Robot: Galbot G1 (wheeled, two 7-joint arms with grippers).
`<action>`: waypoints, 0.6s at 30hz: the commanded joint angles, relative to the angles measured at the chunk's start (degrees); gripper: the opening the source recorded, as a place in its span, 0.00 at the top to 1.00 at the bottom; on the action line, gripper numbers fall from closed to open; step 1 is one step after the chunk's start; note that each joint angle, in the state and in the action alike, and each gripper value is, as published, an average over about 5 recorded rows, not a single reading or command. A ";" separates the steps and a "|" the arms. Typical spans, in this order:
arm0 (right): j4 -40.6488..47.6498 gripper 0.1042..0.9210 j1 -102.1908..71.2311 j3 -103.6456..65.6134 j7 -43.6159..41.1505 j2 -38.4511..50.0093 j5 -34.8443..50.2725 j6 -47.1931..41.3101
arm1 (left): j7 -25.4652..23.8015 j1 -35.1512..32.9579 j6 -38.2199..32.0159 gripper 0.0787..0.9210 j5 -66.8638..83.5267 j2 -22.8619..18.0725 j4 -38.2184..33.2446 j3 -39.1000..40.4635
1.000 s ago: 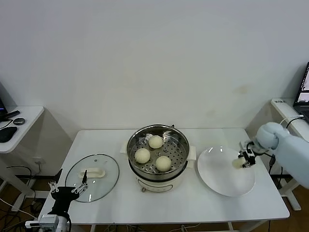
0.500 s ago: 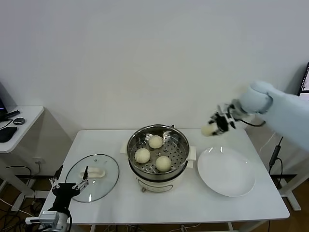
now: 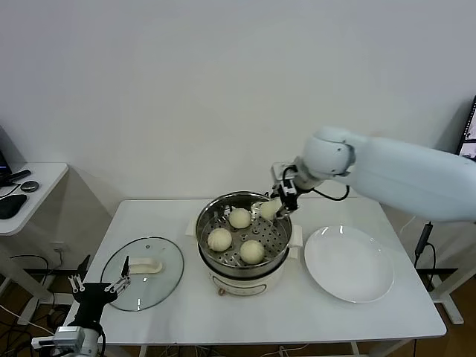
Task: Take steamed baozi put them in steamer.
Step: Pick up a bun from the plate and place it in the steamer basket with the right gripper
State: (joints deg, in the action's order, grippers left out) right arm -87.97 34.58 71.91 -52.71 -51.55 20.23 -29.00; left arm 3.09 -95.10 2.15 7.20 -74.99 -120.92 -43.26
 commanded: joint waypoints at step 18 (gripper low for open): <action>9.52 0.56 -11.55 -1.14 3.32 -7.39 -6.81 -1.96 | 0.01 0.14 -0.18 0.12 0.40 -0.06 0.18 -0.52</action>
State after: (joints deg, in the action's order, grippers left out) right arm -80.60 26.18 71.67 -50.33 -57.63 15.48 -30.74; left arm 3.10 -94.91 2.02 7.58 -75.09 -120.73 -43.70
